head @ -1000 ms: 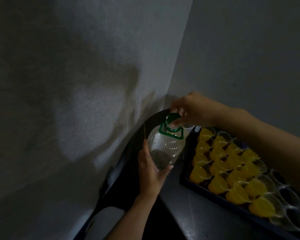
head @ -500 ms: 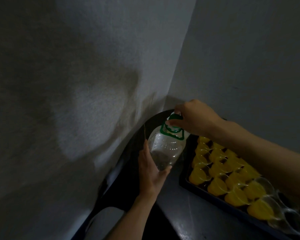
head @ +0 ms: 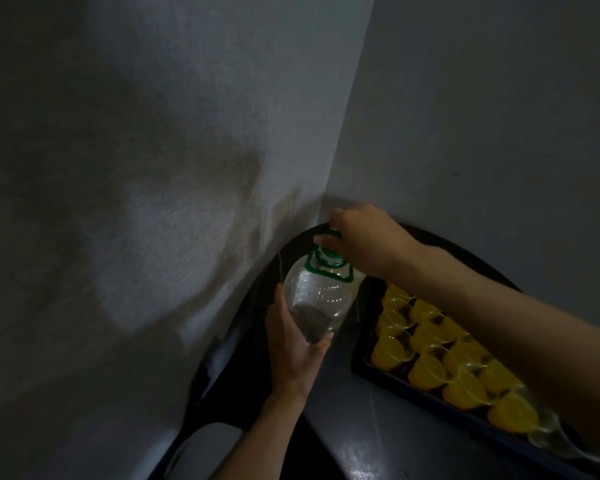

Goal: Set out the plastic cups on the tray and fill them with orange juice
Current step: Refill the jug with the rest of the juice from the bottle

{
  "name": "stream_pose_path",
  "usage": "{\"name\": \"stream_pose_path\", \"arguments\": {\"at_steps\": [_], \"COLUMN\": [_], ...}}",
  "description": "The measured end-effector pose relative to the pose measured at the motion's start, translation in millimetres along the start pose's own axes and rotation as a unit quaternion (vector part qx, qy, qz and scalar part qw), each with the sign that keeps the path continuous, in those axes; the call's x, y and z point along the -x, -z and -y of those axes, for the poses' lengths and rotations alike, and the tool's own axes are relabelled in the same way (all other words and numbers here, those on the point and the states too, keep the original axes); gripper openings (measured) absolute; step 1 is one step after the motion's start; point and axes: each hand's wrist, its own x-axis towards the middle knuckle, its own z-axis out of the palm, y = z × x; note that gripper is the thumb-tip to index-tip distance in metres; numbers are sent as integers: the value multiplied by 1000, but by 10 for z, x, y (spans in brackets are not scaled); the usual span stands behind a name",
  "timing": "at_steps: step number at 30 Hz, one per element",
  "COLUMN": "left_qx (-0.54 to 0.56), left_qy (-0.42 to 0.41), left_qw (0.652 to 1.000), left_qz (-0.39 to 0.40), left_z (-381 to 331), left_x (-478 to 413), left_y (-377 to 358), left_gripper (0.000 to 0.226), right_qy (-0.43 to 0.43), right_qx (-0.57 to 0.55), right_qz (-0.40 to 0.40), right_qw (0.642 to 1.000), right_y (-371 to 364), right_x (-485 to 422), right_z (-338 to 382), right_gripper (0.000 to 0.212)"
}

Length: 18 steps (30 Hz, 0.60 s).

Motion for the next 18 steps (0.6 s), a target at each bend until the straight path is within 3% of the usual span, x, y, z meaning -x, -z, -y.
{"name": "stream_pose_path", "arguments": {"at_steps": [8, 15, 18], "left_qx": [-14, -11, -25], "left_qy": [-24, -49, -59], "left_qw": [999, 998, 997], "left_qz": [-39, -35, -45], "left_z": [67, 54, 61], "left_x": [-1, -17, -17], "left_y": [-1, -12, 1], "left_gripper": [124, 119, 121], "right_qy": [47, -28, -26], "right_qx": [-42, -96, -83], "right_qz": [-18, -73, -68], "right_qw": [998, 992, 994], "right_y": [-96, -183, -196], "right_x": [100, 153, 133], "right_z": [-73, -46, -49], "right_gripper": [36, 29, 40]}}
